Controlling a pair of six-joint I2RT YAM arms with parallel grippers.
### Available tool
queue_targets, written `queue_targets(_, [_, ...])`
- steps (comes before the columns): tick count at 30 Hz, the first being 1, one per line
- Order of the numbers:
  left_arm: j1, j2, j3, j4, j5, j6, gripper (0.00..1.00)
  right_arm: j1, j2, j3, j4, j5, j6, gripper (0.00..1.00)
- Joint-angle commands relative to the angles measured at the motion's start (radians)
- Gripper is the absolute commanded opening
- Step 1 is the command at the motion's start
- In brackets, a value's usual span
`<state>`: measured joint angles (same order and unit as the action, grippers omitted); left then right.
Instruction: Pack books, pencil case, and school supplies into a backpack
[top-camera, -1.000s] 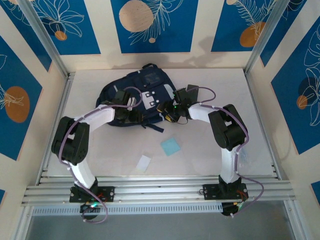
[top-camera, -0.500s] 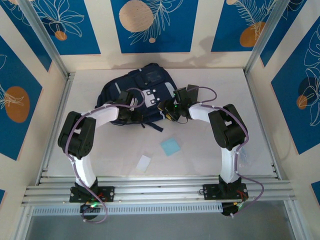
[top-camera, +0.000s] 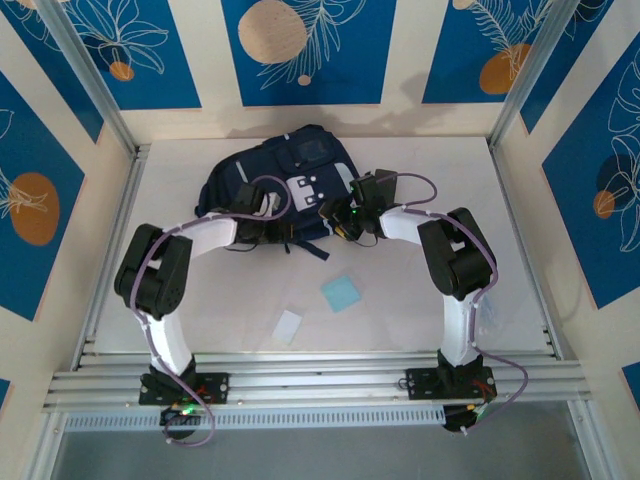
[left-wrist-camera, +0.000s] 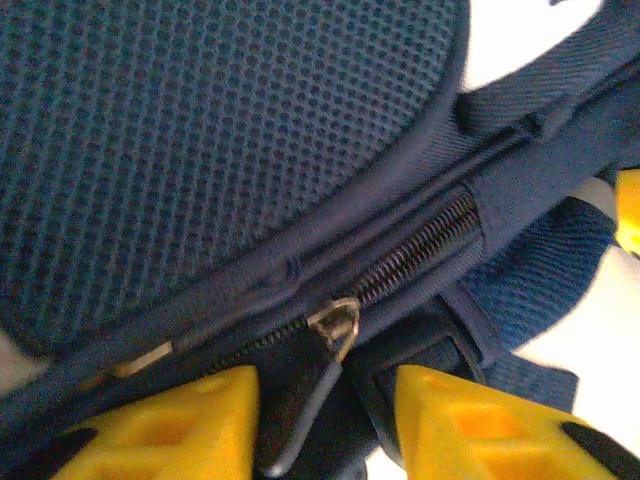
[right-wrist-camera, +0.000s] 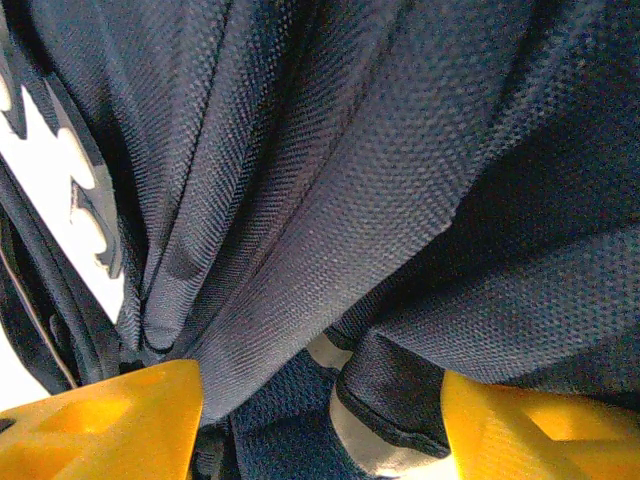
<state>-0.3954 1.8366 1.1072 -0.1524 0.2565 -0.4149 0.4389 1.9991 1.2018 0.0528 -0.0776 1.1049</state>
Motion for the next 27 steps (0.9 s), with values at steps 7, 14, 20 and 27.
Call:
queue_targets(7, [-0.008, 0.065, 0.103, -0.123, -0.056, 0.066, 0.43, 0.001, 0.014, -0.027, -0.067, -0.015, -0.014, 0.65])
queue_targets(14, [-0.009, 0.174, 0.202, -0.181, -0.039, 0.093, 0.33, 0.003, 0.01, -0.034, -0.068, -0.008, -0.013, 0.65])
queue_targets(20, [-0.008, 0.166, 0.183, -0.21, -0.041, 0.104, 0.08, -0.003, 0.004, -0.028, -0.076, 0.002, -0.02, 0.65])
queue_targets(27, [-0.008, 0.22, 0.236, -0.273, -0.031, 0.119, 0.13, -0.015, -0.053, -0.04, -0.077, 0.005, -0.039, 0.66])
